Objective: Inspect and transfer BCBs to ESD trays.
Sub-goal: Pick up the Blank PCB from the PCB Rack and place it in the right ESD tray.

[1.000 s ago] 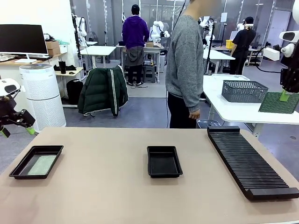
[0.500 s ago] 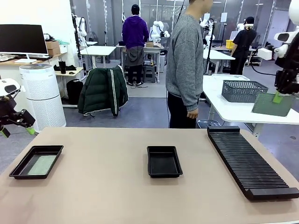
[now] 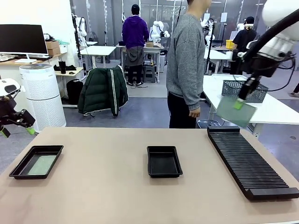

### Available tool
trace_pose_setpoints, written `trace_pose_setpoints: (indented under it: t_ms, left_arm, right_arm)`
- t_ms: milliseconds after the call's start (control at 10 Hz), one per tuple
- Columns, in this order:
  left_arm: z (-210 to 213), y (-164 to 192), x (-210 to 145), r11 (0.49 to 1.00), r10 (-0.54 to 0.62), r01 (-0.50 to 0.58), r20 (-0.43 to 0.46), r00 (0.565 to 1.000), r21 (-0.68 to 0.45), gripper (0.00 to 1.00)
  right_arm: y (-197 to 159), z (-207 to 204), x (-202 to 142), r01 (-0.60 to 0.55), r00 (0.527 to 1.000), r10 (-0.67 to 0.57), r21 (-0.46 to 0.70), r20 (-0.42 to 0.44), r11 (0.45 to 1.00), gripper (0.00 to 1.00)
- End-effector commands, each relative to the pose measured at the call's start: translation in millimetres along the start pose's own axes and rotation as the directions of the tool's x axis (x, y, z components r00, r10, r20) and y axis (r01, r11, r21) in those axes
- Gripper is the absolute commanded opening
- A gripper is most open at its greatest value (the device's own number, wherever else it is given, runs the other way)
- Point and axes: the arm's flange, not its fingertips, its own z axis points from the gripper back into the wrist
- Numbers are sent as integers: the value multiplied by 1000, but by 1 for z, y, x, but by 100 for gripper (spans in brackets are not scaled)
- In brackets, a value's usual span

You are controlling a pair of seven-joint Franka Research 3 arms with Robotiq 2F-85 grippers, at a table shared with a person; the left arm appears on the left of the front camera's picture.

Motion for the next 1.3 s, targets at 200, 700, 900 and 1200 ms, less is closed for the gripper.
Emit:
trace_pose_setpoints:
  t_ms: [200, 700, 900, 1200]
  left_arm:
    - [-1, 3, 0, 1000, -4, 4, -2, 1000, 5, 100]
    - [-1, 3, 0, 1000, -4, 4, -2, 1000, 5, 100]
    - [-1, 3, 0, 1000, -4, 4, -2, 1000, 5, 100]
    - [-1, 3, 0, 1000, -4, 4, -2, 1000, 5, 100]
  right_arm:
    - [62, -58, 38, 375, 918, -375, 21, 126, 927, 2]
    - [99, -127, 73, 611, 772, -618, 95, 146, 786, 2]
    - [103, -156, 81, 649, 745, -656, 93, 124, 755, 2]
    - [96, -201, 84, 666, 722, -677, 120, 144, 736, 2]
